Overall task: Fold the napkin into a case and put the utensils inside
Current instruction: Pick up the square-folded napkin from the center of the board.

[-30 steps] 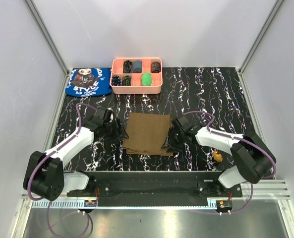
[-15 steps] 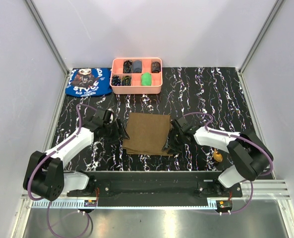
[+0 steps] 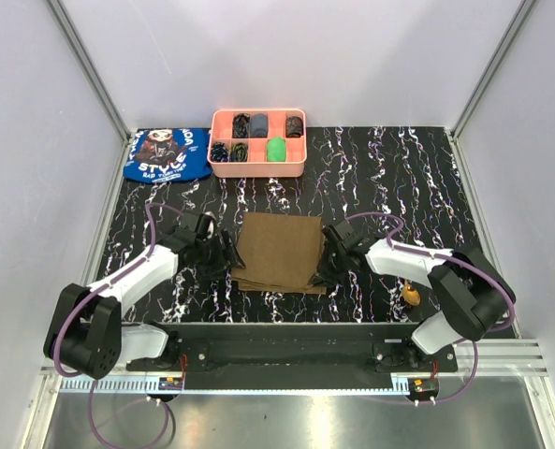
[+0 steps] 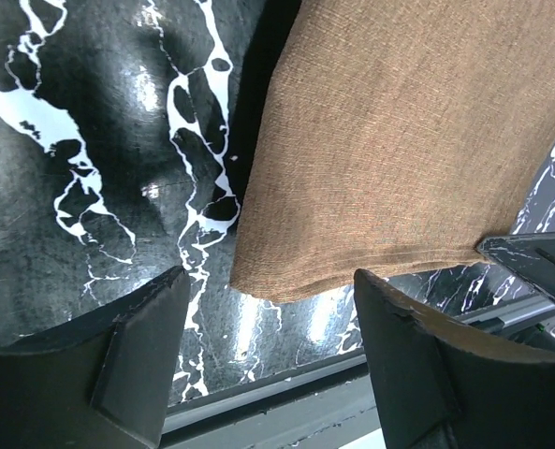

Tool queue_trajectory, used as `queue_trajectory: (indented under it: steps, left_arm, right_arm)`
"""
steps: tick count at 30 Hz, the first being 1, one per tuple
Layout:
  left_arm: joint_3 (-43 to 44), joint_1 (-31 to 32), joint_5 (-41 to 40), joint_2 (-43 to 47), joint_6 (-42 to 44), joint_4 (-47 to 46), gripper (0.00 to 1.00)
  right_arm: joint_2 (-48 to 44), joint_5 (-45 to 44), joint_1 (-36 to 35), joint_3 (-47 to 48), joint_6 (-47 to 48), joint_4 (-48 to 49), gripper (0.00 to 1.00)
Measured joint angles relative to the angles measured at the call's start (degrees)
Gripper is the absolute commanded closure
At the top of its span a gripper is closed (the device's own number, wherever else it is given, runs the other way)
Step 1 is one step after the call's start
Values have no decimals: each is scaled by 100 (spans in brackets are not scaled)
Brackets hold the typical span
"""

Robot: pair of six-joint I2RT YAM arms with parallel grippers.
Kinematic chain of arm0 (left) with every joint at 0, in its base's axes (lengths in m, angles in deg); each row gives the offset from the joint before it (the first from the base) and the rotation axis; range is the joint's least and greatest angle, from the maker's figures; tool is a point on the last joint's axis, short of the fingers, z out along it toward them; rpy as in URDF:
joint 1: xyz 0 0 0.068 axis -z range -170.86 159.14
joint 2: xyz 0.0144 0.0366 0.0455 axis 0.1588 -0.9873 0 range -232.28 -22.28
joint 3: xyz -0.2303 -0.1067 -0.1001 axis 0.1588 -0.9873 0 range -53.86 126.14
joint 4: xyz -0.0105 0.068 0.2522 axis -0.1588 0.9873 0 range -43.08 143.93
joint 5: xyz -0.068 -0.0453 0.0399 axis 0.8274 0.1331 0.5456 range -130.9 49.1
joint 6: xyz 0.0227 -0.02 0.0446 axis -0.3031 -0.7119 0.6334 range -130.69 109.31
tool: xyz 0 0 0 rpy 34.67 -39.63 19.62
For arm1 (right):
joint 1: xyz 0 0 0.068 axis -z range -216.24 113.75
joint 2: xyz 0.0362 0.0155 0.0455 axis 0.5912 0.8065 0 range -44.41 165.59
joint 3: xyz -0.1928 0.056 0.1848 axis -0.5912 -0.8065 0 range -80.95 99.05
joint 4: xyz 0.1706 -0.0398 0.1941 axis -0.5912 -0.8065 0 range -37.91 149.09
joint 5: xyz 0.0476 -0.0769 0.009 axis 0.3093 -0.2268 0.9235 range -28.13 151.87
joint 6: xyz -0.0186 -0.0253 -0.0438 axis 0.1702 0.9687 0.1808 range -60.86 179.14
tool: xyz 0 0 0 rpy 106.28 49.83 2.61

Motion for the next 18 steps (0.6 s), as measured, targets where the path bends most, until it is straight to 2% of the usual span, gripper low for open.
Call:
queue_trajectory:
  steps: [2, 7, 15, 18]
  left_arm:
    - [-2, 0, 35, -17, 2, -52, 28]
    - [-4, 0, 105, -138, -22, -254, 35]
    - [-101, 0, 151, -291, -127, -389, 36]
    - [-157, 0, 153, -334, -164, -417, 44]
  right_arm:
    - [-76, -9, 0, 0, -4, -4, 99]
    - [-203, -9, 0, 0, 4, -42, 99]
    - [-210, -9, 0, 0, 11, -44, 100]
    - [-210, -7, 0, 0, 28, -44, 100]
